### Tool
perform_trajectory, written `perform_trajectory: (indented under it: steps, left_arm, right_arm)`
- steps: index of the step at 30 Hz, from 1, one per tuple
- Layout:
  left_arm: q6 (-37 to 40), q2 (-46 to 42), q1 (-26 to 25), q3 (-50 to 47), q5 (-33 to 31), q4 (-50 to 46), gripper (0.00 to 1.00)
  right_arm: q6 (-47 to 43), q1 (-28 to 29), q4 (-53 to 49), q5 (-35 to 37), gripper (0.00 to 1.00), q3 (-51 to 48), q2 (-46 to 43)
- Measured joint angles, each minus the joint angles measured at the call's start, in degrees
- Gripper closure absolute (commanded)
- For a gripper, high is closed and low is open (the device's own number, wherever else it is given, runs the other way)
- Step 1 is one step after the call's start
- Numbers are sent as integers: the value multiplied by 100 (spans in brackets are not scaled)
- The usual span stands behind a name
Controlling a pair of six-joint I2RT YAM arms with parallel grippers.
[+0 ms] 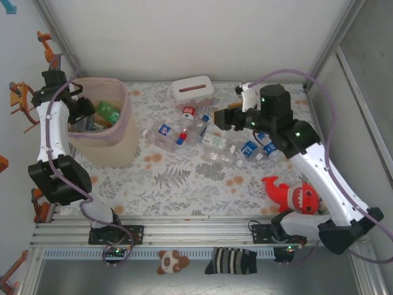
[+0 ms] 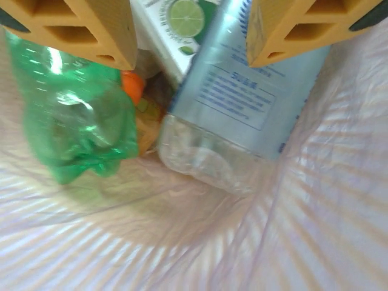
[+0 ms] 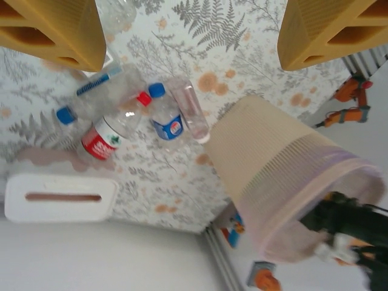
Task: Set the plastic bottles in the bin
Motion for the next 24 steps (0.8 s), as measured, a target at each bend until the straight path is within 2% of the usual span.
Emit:
perform_trajectory:
  steps: [8, 11, 24]
  left_arm:
    - [-107, -807, -4, 330, 549, 11, 48]
    - [-166, -1132, -17, 319, 776, 22, 47]
    - [-498, -2352, -533, -466, 1429, 219, 44]
  right_arm:
    - [774, 0, -275, 894, 26, 179, 1075]
    - [1150, -4, -275, 1058, 30, 293, 1526]
    - [2811, -11, -476, 1821, 35, 1823, 4301]
